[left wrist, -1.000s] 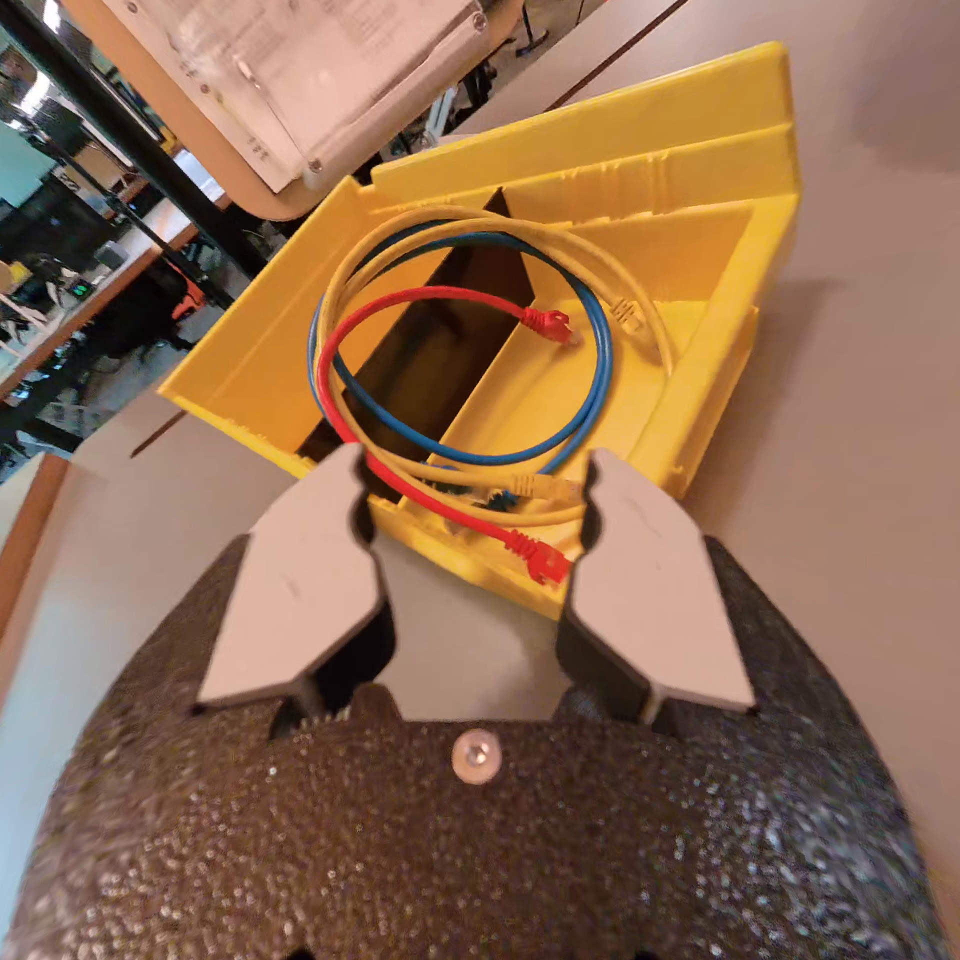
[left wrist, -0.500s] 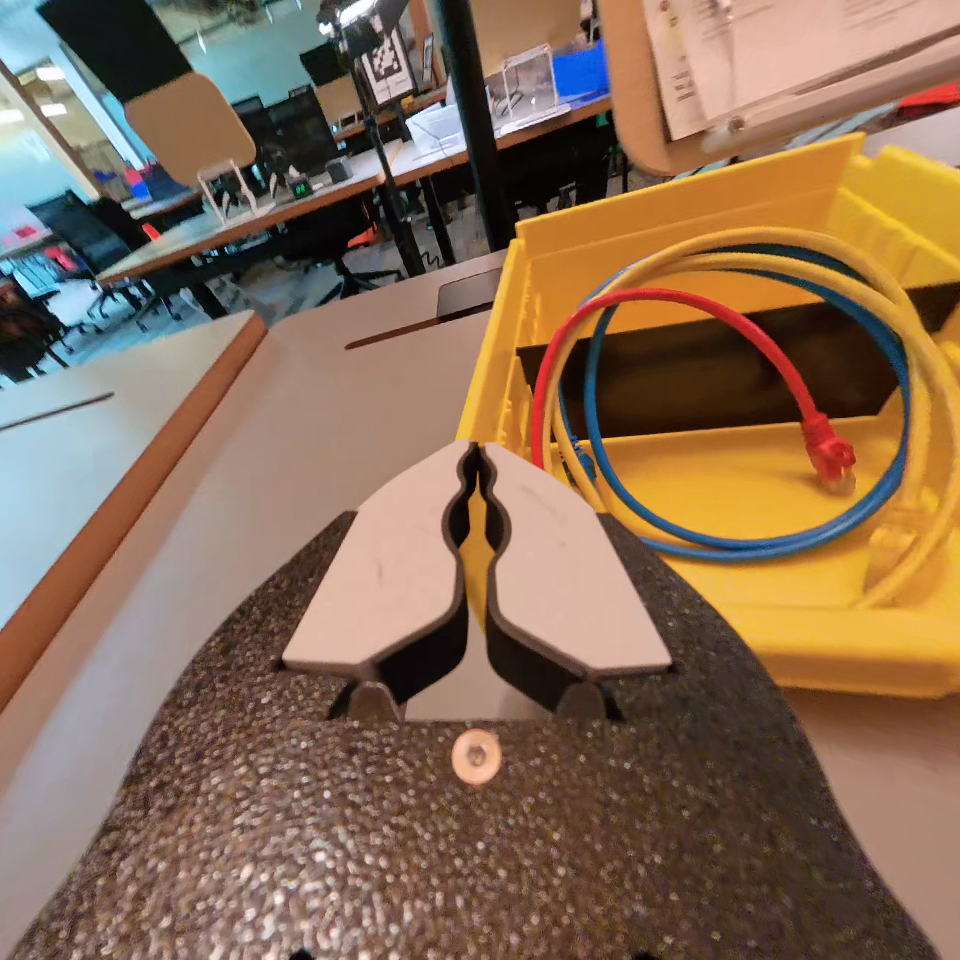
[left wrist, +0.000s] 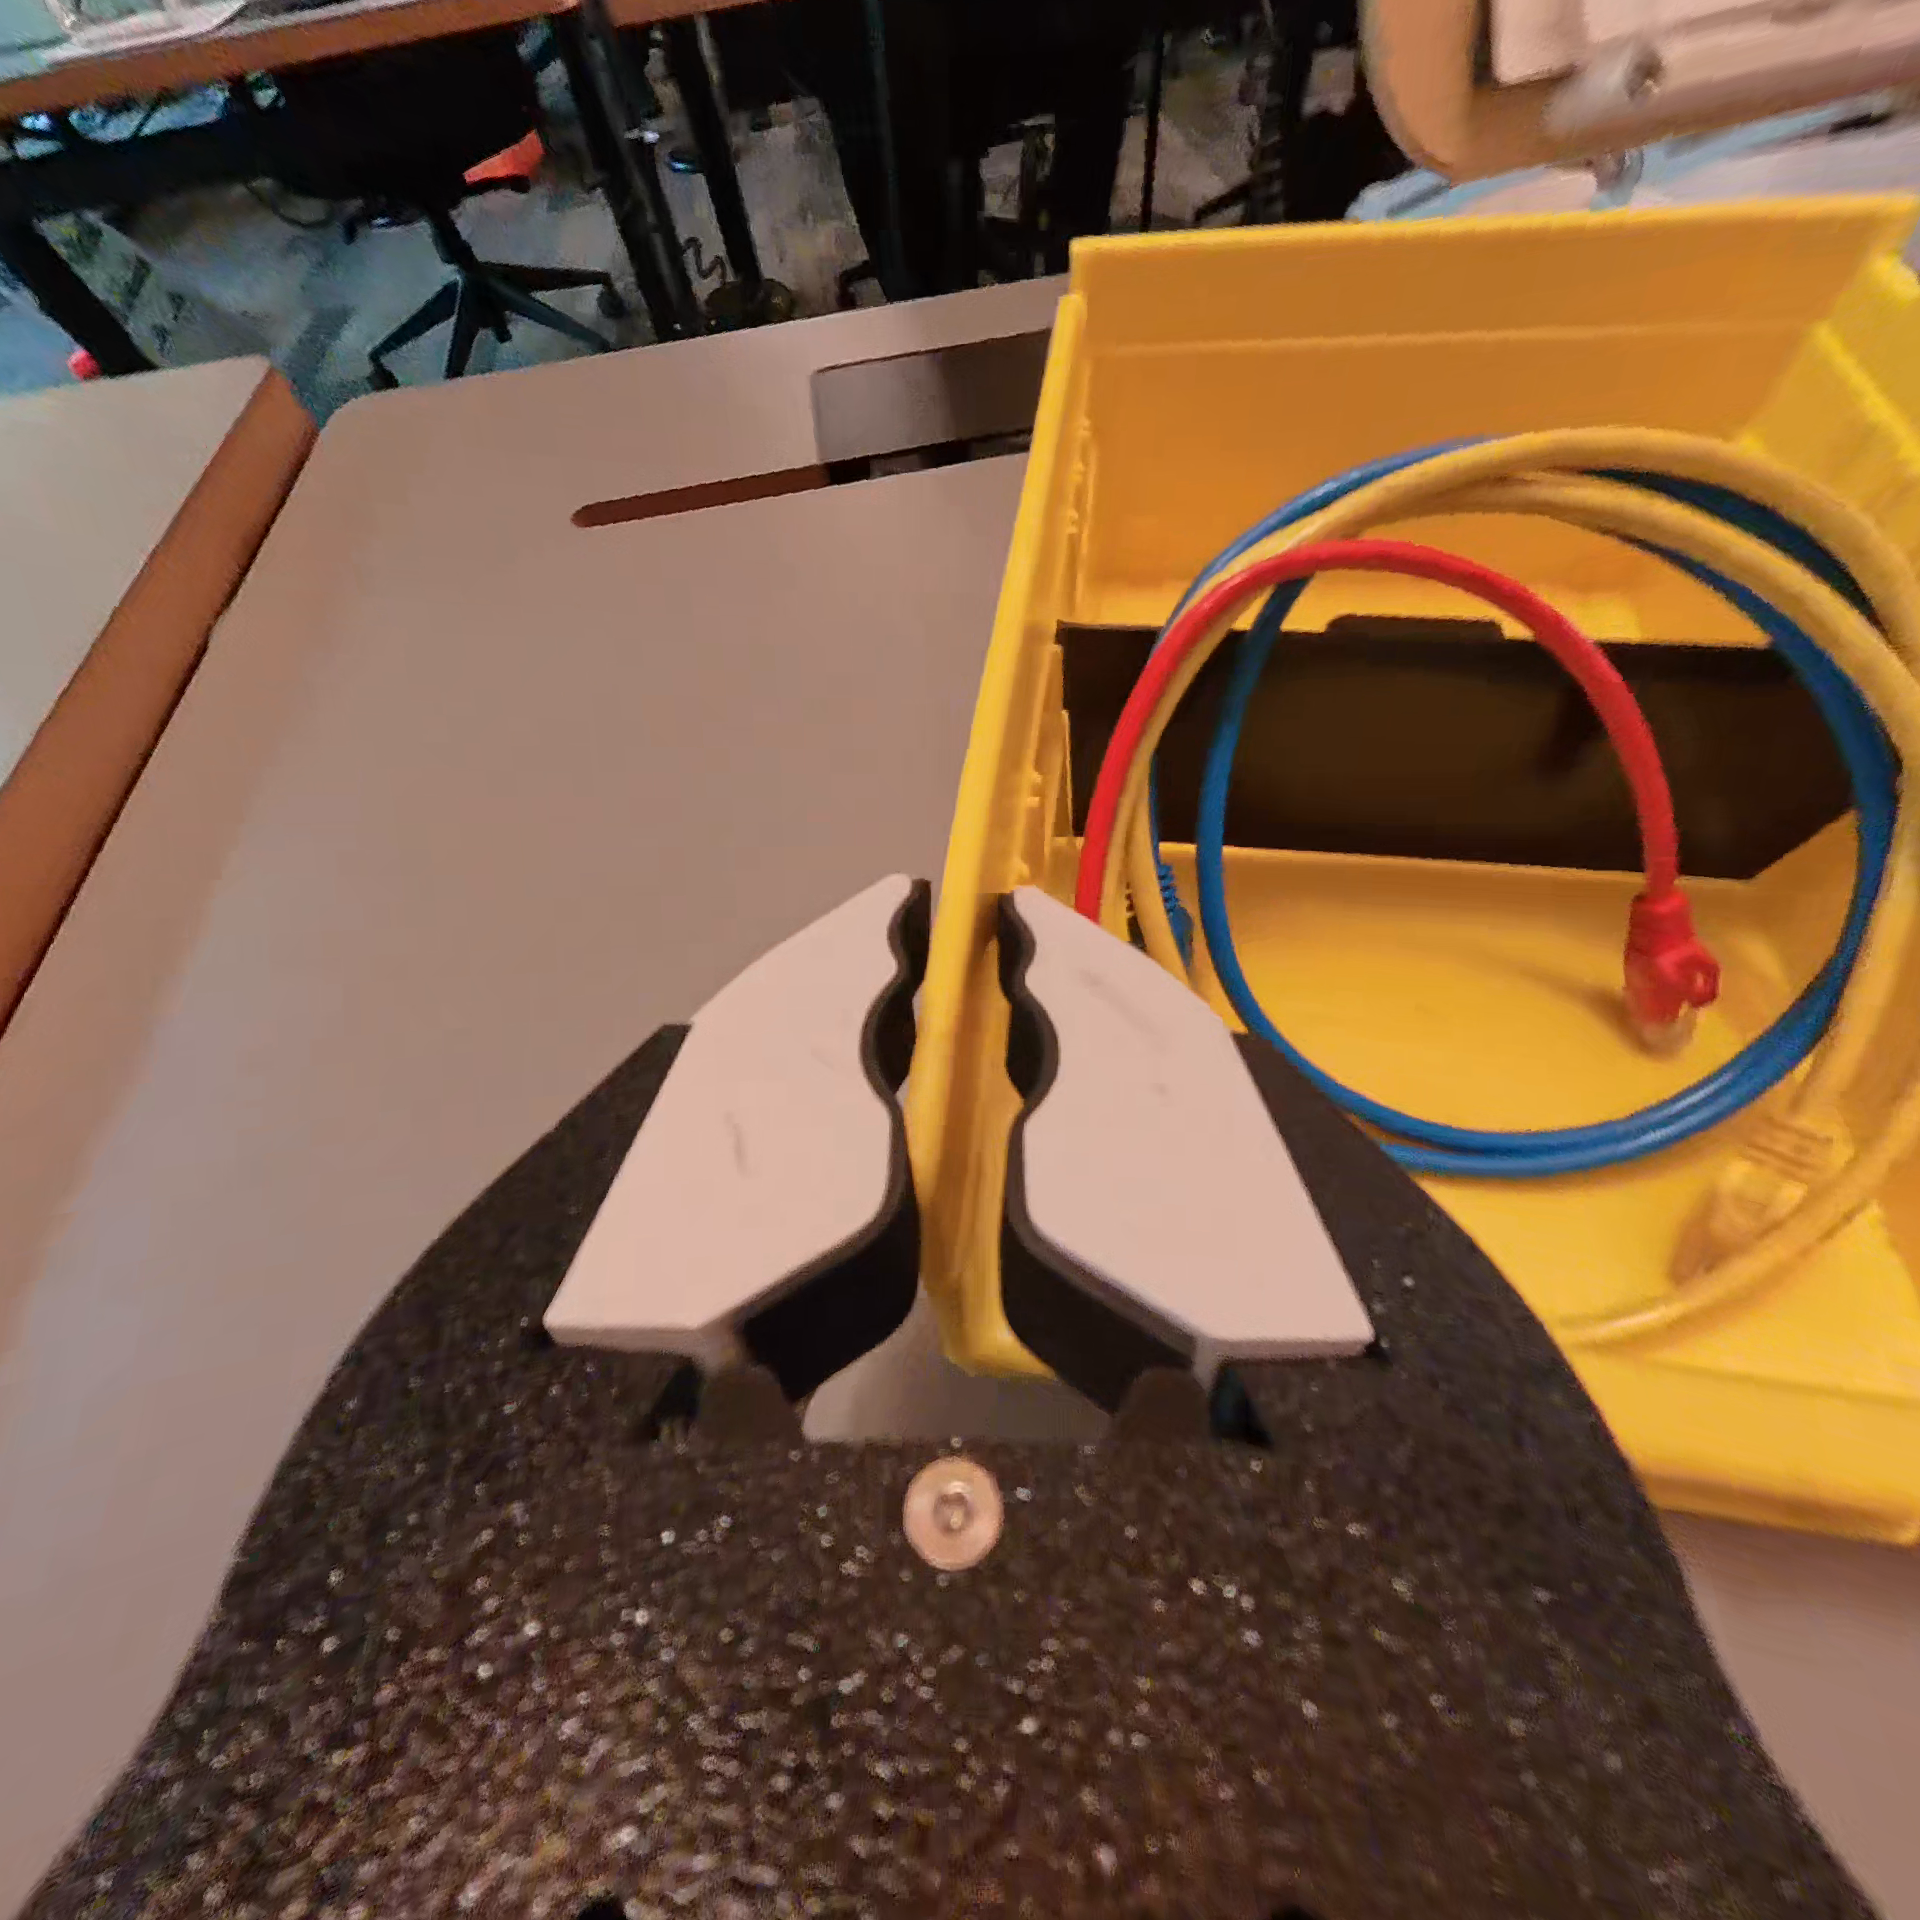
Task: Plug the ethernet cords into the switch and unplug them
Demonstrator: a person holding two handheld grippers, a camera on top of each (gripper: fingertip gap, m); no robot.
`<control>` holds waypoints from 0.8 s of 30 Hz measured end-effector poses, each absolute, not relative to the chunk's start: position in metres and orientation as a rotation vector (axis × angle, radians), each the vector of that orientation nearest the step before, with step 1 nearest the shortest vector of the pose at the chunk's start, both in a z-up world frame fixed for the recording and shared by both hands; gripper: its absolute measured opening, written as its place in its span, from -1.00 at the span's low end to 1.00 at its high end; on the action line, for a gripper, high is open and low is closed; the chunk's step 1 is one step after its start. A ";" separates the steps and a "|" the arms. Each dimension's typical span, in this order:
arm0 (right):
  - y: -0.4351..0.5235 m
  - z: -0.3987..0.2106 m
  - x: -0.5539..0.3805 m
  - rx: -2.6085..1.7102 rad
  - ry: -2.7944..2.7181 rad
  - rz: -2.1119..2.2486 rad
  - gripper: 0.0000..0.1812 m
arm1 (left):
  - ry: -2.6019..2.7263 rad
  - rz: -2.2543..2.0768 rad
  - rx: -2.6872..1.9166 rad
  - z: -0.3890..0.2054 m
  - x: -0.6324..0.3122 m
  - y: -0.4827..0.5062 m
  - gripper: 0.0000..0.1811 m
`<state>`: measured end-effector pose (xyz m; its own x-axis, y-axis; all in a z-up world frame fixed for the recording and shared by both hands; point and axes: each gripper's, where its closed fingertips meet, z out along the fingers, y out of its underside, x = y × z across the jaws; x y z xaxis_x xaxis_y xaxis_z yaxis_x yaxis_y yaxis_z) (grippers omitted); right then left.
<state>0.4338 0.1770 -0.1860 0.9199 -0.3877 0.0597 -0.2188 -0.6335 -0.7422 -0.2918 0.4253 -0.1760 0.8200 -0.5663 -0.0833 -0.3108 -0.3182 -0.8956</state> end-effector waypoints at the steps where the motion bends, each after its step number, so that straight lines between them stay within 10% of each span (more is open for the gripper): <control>1: 0.175 -0.177 0.439 -2.267 0.395 -0.373 -0.53 | 0.621 -0.301 -1.931 -0.176 -0.301 0.433 -0.87; 7: 0.174 -0.107 0.429 -2.080 0.062 -0.771 -0.24 | 0.580 -0.226 -1.990 -0.177 -0.349 0.467 -0.89; 11: 0.189 -0.088 0.378 -1.991 -0.015 -0.528 -0.08 | 0.559 -0.096 -2.020 -0.141 -0.361 0.483 -0.52; 15: 0.215 -0.080 0.274 -1.868 -0.211 -0.109 -0.04 | 0.705 -0.283 -1.935 -0.075 -0.281 0.492 -0.59; 24: 0.216 -0.140 0.088 -1.847 -0.433 0.387 -0.11 | 1.197 0.053 -2.564 -0.160 -0.183 0.555 -0.14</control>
<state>0.0883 0.2156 -0.1402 0.8779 0.4763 -0.0501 0.1026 -0.2892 -0.9518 -0.1833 0.5546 -0.1603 0.6502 -0.7422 -0.1627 -0.7536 -0.6027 -0.2624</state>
